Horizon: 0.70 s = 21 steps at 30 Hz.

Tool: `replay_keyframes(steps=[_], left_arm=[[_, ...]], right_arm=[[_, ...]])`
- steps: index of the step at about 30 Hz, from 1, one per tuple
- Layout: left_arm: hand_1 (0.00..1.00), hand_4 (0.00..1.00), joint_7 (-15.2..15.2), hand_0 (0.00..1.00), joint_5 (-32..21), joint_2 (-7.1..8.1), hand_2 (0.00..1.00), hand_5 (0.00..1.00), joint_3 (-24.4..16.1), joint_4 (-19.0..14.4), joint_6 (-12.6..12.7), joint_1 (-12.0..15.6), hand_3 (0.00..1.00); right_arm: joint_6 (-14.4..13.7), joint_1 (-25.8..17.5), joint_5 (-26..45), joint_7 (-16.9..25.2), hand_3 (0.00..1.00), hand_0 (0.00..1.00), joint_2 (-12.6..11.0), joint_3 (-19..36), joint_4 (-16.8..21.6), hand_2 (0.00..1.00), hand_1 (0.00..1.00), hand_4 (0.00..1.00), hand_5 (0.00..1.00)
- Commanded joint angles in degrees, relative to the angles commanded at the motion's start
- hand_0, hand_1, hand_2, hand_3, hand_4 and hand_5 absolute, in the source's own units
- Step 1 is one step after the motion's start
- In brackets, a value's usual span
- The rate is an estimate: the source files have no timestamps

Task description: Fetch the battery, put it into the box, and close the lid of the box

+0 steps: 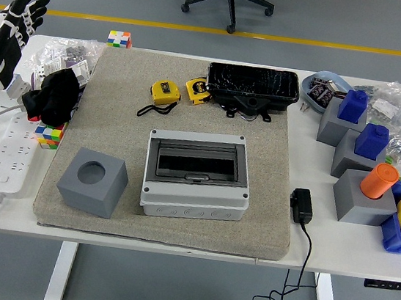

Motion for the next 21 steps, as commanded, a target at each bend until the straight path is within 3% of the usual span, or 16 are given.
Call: replay_keyframes(steps=[6,7,12,13,15,21], left_arm=[[0.989,0.998,1.4,0.978,5.1,-0.86,0.936,0.998,-1.2,-1.1,0.2,0.3,0.923],[0.952,0.998,1.0,0.926,4.9,-1.13,0.901,0.998,-1.4,-1.2,0.6,0.5,0.885],[0.952,0.998,-2.2,0.926,4.2,-2.31,0.901,0.998,-2.2,-1.0,3.3,1.7,0.885],[0.884,0.998,-2.9,0.861,3.9,-2.49,0.837,0.998,-2.3,-1.0,3.8,1.9,0.832],[0.884,0.998,-4.2,0.861,3.3,-3.05,0.837,0.998,-2.5,-1.2,4.9,2.4,0.832],[0.865,0.998,-5.3,0.841,3.3,-3.96,0.817,0.998,-2.7,-1.8,5.9,2.9,0.817]], right_arm=[[-0.1,-0.1,-0.2,0.2,0.841,0.853,0.3,0.8,0.0,0.811,0.842,0.998,0.998],[-0.1,-0.1,-0.4,0.2,0.844,0.854,0.5,1.0,0.0,0.811,0.843,0.998,0.998],[-0.9,0.1,-1.2,0.4,0.844,0.854,0.6,1.8,0.0,0.811,0.843,0.998,0.998],[-1.0,0.2,-1.3,0.5,0.851,0.854,0.5,1.9,0.0,0.816,0.846,0.998,0.998],[-1.7,0.2,-1.6,0.6,0.851,0.854,0.5,2.2,0.0,0.816,0.846,0.998,0.998],[-2.8,0.5,-2.4,0.7,0.857,0.854,0.3,3.0,0.0,0.824,0.852,0.998,0.998]])
